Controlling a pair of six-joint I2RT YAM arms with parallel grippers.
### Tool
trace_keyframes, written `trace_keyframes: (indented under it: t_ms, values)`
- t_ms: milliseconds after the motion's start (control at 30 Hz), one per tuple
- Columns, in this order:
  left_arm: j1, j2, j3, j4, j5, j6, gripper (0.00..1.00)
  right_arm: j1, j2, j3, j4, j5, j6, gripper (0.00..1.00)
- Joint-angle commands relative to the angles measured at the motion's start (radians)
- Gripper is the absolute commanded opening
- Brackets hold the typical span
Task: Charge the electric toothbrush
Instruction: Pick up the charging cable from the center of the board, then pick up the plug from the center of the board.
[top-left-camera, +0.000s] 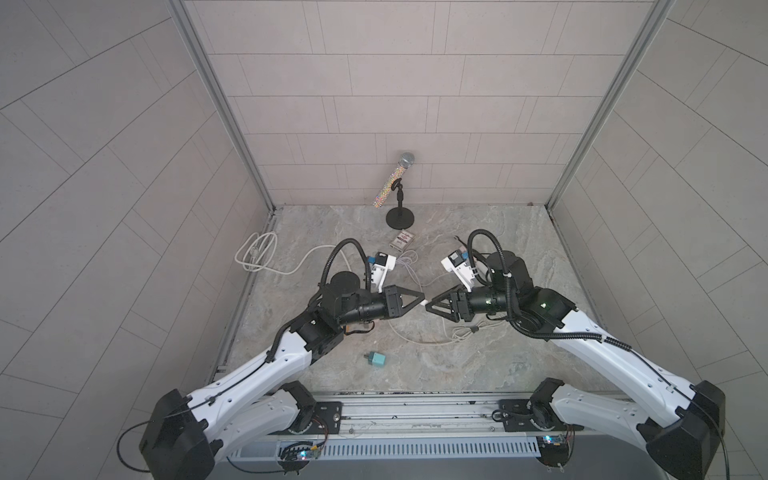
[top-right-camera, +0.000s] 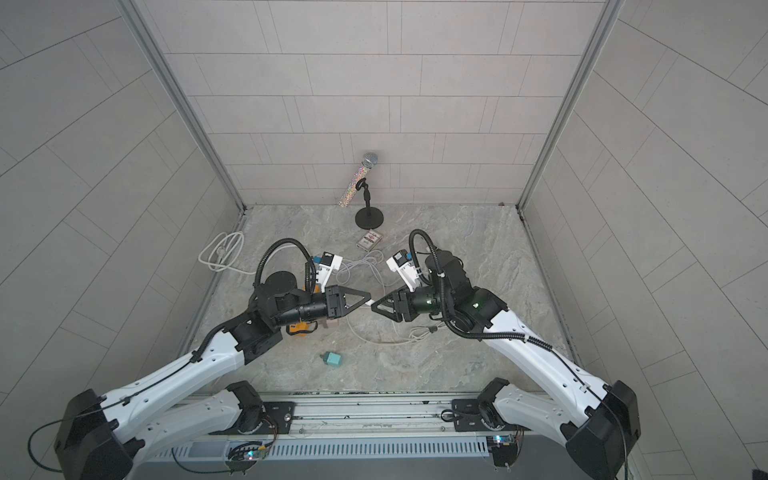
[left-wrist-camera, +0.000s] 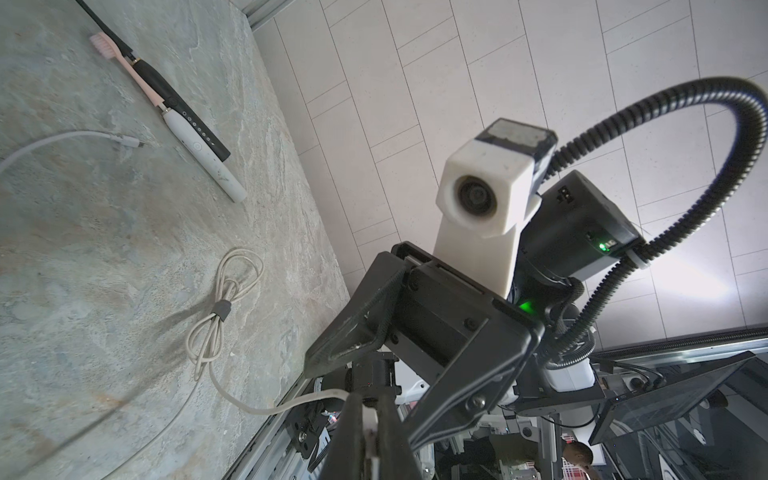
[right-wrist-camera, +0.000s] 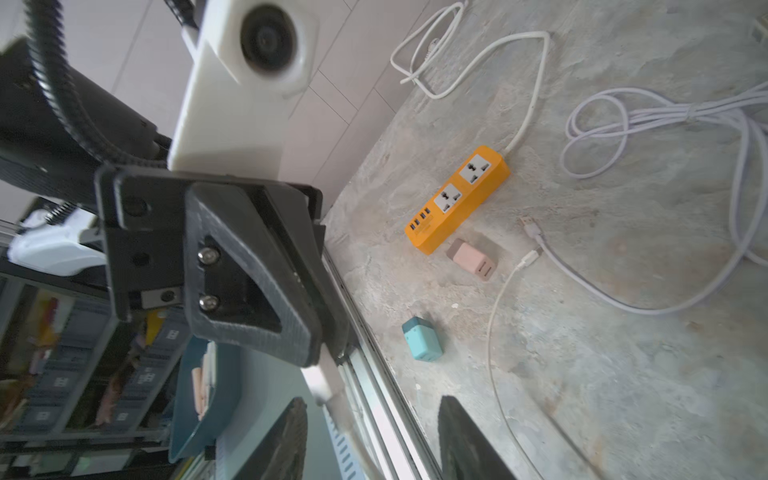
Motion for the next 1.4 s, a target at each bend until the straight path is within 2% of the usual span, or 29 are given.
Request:
trace_keyframes:
  t_ms: [0,100,167,267,333,467,533,600,667,733,800,900,1000,1133,1200,1367]
  values:
    - [-0.004,-0.015,-0.011,0.037,0.028,-0.008,0.00,-0.002,0.005,-0.014,0.141,-0.123,0.095,0.48]
    - [-0.005,-0.021,-0.014,0.048,0.009,-0.015,0.00,-0.001,0.008,-0.033,0.188,-0.143,0.129,0.43]
    - [-0.005,-0.021,-0.013,0.052,0.005,-0.018,0.00,-0.001,0.016,-0.043,0.204,-0.156,0.146,0.34]
    - [-0.005,-0.021,-0.011,0.042,-0.017,-0.021,0.00,-0.002,0.017,-0.062,0.198,-0.165,0.152,0.33]
    - [-0.004,-0.027,-0.016,0.046,-0.034,-0.027,0.00,-0.005,0.019,-0.073,0.198,-0.170,0.155,0.26]
    - [-0.004,-0.027,-0.017,0.051,-0.032,-0.034,0.00,-0.009,0.004,-0.088,0.243,-0.168,0.187,0.25]
    - [-0.005,-0.028,-0.024,0.066,-0.040,-0.038,0.00,-0.013,0.000,-0.088,0.245,-0.168,0.189,0.18]
    - [-0.005,-0.024,-0.026,0.066,-0.042,-0.041,0.00,-0.013,0.003,-0.096,0.267,-0.178,0.206,0.17]
    - [-0.005,-0.017,-0.028,0.067,-0.039,-0.043,0.00,-0.015,0.008,-0.101,0.284,-0.182,0.218,0.04]
    - [-0.005,-0.016,-0.031,0.059,-0.038,-0.043,0.07,-0.020,0.008,-0.104,0.275,-0.182,0.217,0.01]
    - [-0.005,-0.025,-0.030,0.035,-0.046,-0.033,0.20,-0.029,0.004,-0.110,0.273,-0.183,0.219,0.01]
    - [-0.005,-0.052,-0.016,-0.068,-0.081,0.003,0.44,-0.046,-0.011,-0.122,0.263,-0.181,0.225,0.01]
    - [-0.004,-0.097,0.025,-0.285,-0.166,0.055,0.61,-0.080,-0.023,-0.141,0.228,-0.172,0.229,0.01]
    - [-0.009,-0.144,0.091,-0.682,-0.323,0.097,0.63,-0.119,-0.025,-0.150,0.040,-0.095,0.132,0.01]
    - [-0.013,-0.152,0.099,-0.852,-0.391,0.076,0.62,-0.120,-0.030,-0.154,-0.033,-0.049,0.083,0.00]
    - [-0.082,-0.196,-0.005,-0.958,-0.512,-0.124,0.62,-0.122,-0.042,-0.181,-0.052,-0.020,0.070,0.00]
